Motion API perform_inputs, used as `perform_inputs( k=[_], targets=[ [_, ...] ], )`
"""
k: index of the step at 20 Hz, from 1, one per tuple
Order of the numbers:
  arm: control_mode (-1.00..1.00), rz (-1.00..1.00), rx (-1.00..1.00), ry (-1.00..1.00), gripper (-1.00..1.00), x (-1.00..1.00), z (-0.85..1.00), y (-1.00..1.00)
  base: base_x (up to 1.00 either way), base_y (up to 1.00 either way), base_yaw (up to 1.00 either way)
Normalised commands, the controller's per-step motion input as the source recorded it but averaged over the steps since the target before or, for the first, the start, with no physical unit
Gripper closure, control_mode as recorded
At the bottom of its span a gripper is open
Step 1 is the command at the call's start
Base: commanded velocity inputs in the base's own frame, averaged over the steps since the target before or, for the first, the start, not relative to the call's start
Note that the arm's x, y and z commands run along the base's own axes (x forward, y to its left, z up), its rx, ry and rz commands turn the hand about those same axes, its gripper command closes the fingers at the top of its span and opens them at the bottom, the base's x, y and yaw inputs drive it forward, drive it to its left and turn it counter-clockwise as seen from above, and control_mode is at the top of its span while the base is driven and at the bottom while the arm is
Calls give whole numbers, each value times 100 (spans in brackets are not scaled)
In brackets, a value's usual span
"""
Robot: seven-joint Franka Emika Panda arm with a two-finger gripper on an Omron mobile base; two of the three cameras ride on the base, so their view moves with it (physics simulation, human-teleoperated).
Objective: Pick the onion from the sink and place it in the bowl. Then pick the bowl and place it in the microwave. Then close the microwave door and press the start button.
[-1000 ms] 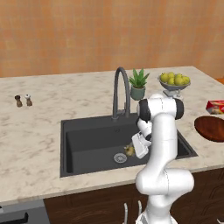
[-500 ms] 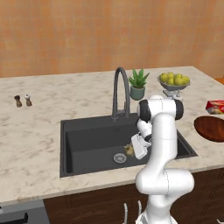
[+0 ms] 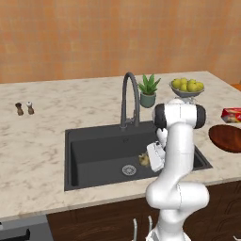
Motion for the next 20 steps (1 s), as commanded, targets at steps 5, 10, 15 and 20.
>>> perform_inputs(
  k=[5,10,15,20],
  targets=[
    [-100,-2,10,1,100,-65,100,-34,0,0,0],
    [-100,-8,9,12,100,-52,100,-35,0,0,0],
    [-100,-12,7,18,100,-47,100,-38,0,0,0],
    [-100,-14,1,12,100,-49,100,-30,0,0,0]
  ],
)
